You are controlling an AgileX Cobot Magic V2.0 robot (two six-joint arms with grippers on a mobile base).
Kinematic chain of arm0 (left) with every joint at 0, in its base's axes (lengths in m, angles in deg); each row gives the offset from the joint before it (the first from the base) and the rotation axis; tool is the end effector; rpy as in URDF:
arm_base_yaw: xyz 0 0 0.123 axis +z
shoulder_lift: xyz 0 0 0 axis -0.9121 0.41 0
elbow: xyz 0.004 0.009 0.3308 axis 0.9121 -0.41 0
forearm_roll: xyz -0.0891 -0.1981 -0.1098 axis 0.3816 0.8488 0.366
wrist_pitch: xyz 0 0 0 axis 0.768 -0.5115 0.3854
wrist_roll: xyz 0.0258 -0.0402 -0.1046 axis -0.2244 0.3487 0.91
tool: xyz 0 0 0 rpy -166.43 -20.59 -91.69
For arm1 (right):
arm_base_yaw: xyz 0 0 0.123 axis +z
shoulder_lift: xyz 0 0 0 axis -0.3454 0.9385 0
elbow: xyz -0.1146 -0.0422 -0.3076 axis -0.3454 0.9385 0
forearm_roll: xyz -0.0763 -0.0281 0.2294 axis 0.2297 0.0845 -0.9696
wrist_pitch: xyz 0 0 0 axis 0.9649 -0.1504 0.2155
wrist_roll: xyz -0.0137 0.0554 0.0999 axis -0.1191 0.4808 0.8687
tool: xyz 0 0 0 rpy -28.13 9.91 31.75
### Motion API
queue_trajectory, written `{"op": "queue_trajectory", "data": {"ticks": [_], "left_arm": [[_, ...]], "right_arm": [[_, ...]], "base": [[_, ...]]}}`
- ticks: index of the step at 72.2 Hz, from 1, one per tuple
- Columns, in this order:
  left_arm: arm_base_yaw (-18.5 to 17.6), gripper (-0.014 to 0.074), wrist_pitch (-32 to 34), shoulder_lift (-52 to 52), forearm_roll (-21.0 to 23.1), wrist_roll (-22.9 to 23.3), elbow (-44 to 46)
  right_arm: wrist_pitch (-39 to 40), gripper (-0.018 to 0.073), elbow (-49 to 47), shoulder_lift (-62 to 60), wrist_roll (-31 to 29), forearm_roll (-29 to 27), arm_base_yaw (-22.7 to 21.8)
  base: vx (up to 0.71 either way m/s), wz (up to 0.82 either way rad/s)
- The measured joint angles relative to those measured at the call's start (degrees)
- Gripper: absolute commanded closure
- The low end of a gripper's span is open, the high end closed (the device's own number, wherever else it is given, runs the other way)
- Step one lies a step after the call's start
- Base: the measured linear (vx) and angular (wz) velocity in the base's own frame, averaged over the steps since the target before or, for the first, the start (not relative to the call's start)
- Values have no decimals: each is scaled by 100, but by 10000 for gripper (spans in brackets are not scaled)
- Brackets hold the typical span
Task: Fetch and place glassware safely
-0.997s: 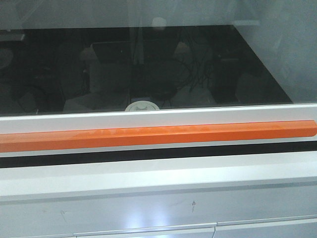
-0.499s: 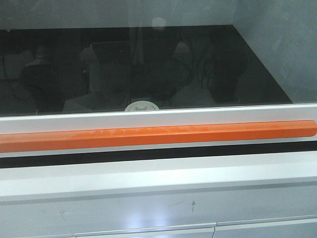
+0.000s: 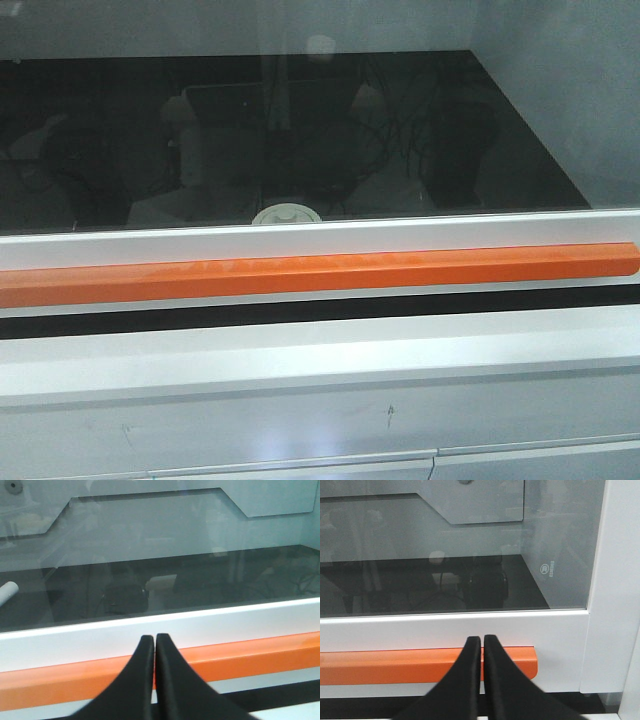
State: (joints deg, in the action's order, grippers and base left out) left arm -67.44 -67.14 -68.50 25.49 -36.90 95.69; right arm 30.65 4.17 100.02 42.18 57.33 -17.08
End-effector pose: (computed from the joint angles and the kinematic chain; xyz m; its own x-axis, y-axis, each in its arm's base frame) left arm 0.0494 -0.0017 0.2910 -0.0768 -0.0061 -0.9970 0.0311 0.9995 -0.0085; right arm 0.0754 0.0046 0.3125 -0.0613 0.0428 -0.9972 -0.0562 0.9973 0.0463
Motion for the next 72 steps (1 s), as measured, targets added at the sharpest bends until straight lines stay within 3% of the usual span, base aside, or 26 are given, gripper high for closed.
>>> {"op": "queue_trajectory", "data": {"ticks": [11,31,50,72], "left_arm": [[-7,603,-216,0,8,53,0],[-30,603,-246,0,13,314,-471],[-30,603,-251,11,13,320,-496],[-30,603,232,850,13,321,-681]], "right_arm": [[-49,563,0,63,-4,0,87],[1,563,0,979,-11,0,785],[1762,563,702,1689,-23,0,1408],[2416,563,952,2576,-11,0,1601]], "base": [[0,0],[0,0],[0,0],[0,0]]}}
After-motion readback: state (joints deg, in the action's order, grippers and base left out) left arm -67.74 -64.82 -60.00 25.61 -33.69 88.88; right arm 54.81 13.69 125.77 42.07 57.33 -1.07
